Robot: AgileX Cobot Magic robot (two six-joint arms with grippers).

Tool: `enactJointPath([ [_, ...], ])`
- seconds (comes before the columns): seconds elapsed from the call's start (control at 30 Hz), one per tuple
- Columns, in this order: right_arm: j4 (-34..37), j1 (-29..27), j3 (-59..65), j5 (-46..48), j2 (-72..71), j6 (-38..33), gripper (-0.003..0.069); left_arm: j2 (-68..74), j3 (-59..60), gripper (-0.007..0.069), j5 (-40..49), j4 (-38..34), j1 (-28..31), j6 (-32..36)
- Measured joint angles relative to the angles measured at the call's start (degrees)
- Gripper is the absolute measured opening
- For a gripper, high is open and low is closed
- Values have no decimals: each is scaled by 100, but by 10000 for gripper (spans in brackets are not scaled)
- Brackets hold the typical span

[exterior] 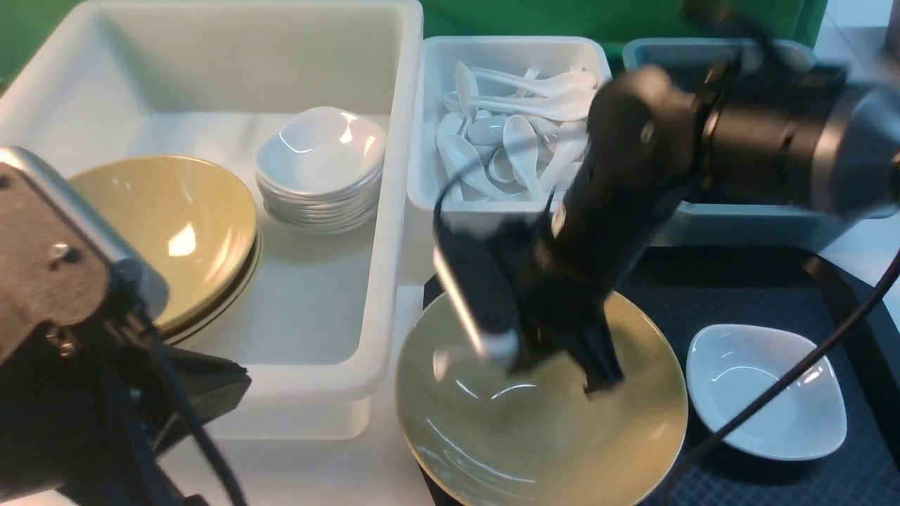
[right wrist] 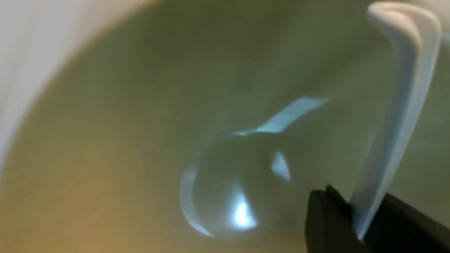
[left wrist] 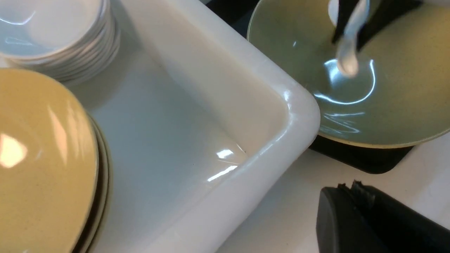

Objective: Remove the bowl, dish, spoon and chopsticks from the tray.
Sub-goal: Use the right arm to put the soup spoon into the small storage box in the middle, then use the left arm to grab the yellow noodle bowl on the left

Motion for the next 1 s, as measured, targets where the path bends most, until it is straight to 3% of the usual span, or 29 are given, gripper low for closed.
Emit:
enactJointPath([
  [0.23, -125, -645, -1088, -674, -31, 1339, 164, 1050, 0, -11, -338, -14, 0, -76],
  [0.27, -124, -814, -1200, -1448, -44, 1898, 164, 1396, 0, -11, -570, -83, 0, -75],
  [0.33, -124, -888, -1223, -1885, -44, 2191, 164, 1605, 0, -11, -720, -173, 0, -75],
  [0.5, -94, -1188, -1232, -4079, 215, 3795, 164, 2239, 0, -11, -1087, -956, -11, 185],
  [0.67, -76, -1321, -1246, -4841, 720, 4486, 188, 2379, 0, -11, -1121, -1345, -1, 500],
  [0.87, -71, -1365, -1230, -4836, 1273, 5410, 444, 2379, -515, -11, -911, -1477, -1, 617],
  [1.0, -71, -1376, -1560, -3707, 1078, 5528, 555, 2418, -1349, -11, -460, -1367, 33, 629],
])
